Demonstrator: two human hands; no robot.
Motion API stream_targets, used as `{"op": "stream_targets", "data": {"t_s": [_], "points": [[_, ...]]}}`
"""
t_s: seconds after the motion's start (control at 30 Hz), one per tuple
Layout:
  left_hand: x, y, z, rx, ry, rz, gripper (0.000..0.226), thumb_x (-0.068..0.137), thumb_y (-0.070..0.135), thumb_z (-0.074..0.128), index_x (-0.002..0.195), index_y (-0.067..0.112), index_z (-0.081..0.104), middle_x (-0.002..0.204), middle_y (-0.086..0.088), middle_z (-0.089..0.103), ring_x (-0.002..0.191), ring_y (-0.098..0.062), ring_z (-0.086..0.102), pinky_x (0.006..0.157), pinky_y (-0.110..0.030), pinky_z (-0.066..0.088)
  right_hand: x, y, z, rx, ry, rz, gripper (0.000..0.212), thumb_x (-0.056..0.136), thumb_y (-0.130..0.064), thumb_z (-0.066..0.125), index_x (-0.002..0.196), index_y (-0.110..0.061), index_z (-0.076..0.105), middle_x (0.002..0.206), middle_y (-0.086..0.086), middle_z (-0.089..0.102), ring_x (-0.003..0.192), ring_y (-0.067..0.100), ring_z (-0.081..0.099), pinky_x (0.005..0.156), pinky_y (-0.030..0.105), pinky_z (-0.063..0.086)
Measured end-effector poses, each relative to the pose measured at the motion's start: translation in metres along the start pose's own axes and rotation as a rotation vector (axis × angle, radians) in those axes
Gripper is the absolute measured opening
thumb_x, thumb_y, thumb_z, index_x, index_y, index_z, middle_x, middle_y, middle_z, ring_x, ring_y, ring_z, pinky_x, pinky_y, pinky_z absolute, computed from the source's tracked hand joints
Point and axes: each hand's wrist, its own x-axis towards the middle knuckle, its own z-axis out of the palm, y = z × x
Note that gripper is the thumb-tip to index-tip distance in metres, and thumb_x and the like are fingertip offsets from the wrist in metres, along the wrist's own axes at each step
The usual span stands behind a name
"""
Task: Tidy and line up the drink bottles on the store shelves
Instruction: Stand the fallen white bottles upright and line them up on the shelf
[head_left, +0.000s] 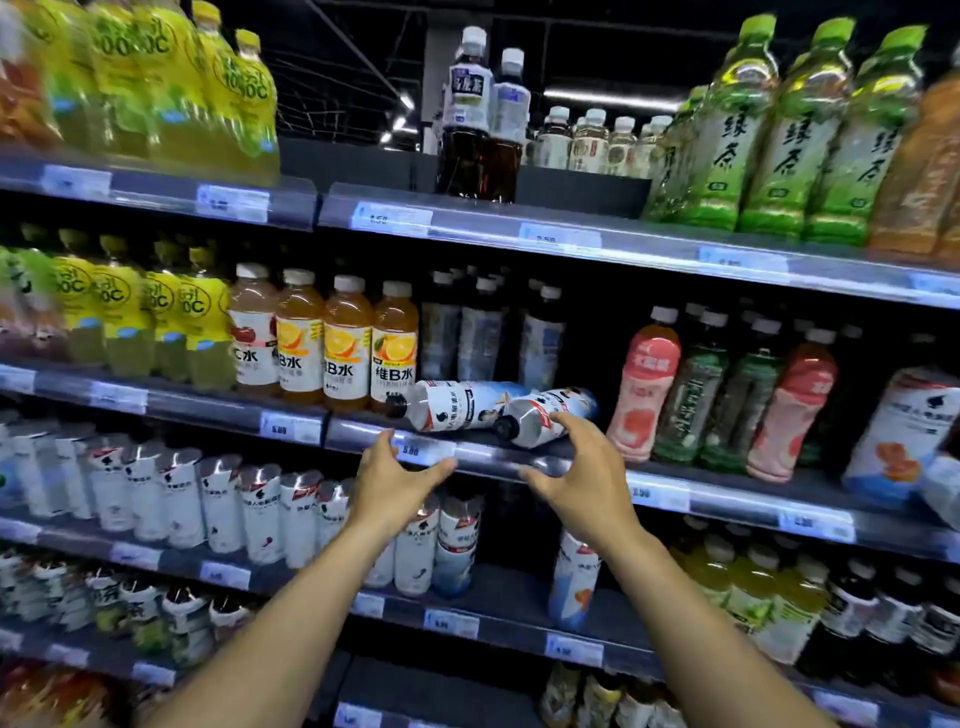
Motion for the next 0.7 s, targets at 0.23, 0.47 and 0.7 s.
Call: {"op": "stream_targets", "data": {"t_s": [0.23,0.47,0.7], "points": [[0.03,0.019,0.023,-0.34,-0.004,-0.072,0.06,0.062,0.055,0.086,0.103,0.016,0.066,0.1,0.005,0.073,0.095,-0.019,0.069,0.075,-0.03,0.048,0.028,0.015,0.022,-0.065,0.057,-0.032,0.082,0.066,-0.032,0.092,0.137,-0.031,0.052,0.138,-0.011,0.054,0.131,0.015,0.05,0.109,0.035,0.044],[0.043,0.03,0.039,-0.497,0.174,-0.215,0.058,0.069,0.05,0.087,0.096,0.006,0.061,0.089,-0.003,0.068,0.084,-0.026,0.065,0.065,-0.031,0.044,0.045,0.031,0.039,-0.135,0.052,-0.07,0.084,0.065,-0.023,0.094,0.14,-0.021,0.057,0.145,-0.006,0.052,0.136,0.015,0.046,0.115,0.03,0.037],[0.046,0.03,0.041,-0.475,0.218,-0.031,0.058,0.066,0.043,0.091,0.111,0.015,0.067,0.104,0.002,0.075,0.098,-0.019,0.07,0.083,-0.033,0.053,0.06,0.038,0.038,-0.092,0.101,-0.243,0.07,0.061,-0.003,0.093,0.126,-0.008,0.066,0.128,0.002,0.067,0.126,0.014,0.054,0.115,0.024,0.034]]}}
